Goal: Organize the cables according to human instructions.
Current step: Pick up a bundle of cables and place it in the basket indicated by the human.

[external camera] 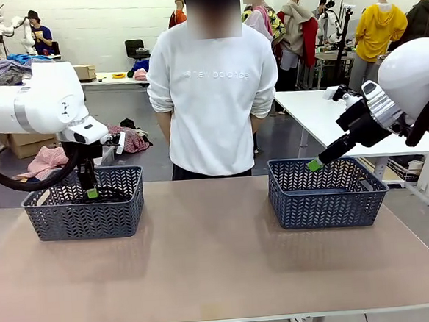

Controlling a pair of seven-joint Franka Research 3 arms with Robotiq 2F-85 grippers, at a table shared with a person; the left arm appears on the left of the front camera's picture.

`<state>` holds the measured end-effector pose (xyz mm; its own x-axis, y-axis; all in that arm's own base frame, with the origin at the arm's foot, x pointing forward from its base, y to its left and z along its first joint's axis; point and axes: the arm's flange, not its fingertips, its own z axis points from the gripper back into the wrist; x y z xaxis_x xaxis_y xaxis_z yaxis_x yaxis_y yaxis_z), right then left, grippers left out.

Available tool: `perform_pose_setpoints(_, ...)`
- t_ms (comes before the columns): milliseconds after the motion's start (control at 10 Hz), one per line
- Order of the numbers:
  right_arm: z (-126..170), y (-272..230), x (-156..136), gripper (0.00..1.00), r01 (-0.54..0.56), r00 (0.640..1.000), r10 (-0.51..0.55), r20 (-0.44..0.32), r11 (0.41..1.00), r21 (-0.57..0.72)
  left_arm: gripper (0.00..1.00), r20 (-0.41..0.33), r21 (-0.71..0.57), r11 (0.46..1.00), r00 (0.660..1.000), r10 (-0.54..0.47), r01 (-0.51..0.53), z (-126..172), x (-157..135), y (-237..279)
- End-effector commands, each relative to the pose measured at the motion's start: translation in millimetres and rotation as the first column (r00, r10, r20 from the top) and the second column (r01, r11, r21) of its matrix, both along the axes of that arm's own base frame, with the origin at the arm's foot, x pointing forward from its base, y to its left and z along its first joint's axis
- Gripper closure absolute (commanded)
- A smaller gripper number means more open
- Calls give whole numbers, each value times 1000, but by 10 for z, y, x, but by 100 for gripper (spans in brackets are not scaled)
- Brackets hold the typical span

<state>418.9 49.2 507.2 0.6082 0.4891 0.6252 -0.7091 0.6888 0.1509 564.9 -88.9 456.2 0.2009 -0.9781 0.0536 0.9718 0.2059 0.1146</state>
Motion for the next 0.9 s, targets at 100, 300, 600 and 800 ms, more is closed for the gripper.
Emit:
perform_pose_setpoints(100, 3, -16, 19, 0, -8, 1000, 8, 9, 1000, 26, 0, -17, -21, 1000, 1000, 9, -10, 159, -19, 25)
perform_pose_setpoints(300, 3, -16, 19, 0, -8, 1000, 8, 9, 1000, 26, 0, -23, -24, 1000, 1000, 9, -10, 205, -43, 27)
perform_pose_setpoints(600, 3, -16, 19, 0, -8, 1000, 8, 9, 1000, 26, 0, -14, -5, 1000, 1000, 4, -4, 175, -31, 0)
perform_pose_setpoints(800, 3, -16, 19, 0, -8, 1000, 8, 9, 1000, 26, 0, -14, -5, 1000, 1000, 4, -4, 175, -31, 0)
